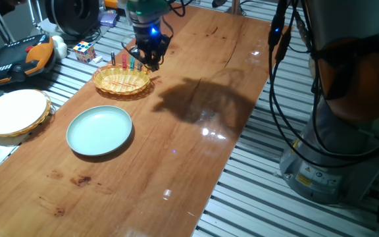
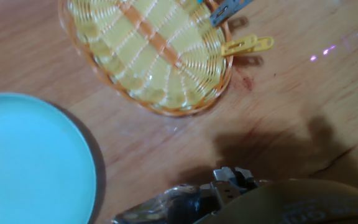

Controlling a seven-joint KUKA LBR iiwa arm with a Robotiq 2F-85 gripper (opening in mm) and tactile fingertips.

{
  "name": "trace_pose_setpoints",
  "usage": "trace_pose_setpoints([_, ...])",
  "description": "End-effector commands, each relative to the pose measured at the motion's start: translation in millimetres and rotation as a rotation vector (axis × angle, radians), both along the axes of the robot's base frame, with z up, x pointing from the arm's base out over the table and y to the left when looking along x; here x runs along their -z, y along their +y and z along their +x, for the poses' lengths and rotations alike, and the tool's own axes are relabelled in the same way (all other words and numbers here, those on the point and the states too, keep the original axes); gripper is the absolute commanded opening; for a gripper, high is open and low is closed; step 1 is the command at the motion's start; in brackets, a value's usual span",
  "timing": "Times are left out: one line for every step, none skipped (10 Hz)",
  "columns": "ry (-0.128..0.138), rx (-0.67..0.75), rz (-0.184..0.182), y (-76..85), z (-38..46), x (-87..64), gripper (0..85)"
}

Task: Use a clamp

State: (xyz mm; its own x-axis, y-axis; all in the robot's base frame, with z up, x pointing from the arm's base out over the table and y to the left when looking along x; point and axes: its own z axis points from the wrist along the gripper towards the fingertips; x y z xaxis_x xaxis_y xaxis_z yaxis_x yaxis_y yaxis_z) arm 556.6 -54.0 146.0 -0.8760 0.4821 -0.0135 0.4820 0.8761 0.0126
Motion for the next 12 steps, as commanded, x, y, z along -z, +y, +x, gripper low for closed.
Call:
trace_pose_setpoints([-0.010,0.001,0.002,-0.6,5.4,3.1,0.7])
trace_pose_setpoints([-0.012,0.013,0.010,-3.2,11.7,3.1,0.7])
trace_pose_setpoints([-0.011,0.024,0.016,-6.5,17.5,0.7,0.7])
trace_pose_setpoints([-0.016,0.037,0.010,-8.3,22.9,-3.0,0.7])
trace_pose_setpoints([-0.018,0.046,0.004,-8.1,25.7,-6.1,0.7])
trace_pose_setpoints([-0.016,0.064,0.010,-6.6,26.4,-8.0,0.7])
trace_pose_setpoints([-0.025,0.092,0.043,-7.1,27.1,-9.1,0.7])
trace_pose_setpoints([-0.035,0.091,0.030,-5.3,28.8,-9.9,0.7])
trace_pose_setpoints([-0.040,0.092,0.034,-5.8,29.1,-10.9,0.7])
trace_pose_setpoints([-0.044,0.078,0.063,-7.8,28.9,-12.0,0.7])
trace_pose_setpoints([-0.049,0.063,0.078,-10.4,29.2,-13.0,0.7])
trace_pose_setpoints([-0.054,0.073,0.094,-13.5,29.1,-13.9,0.7])
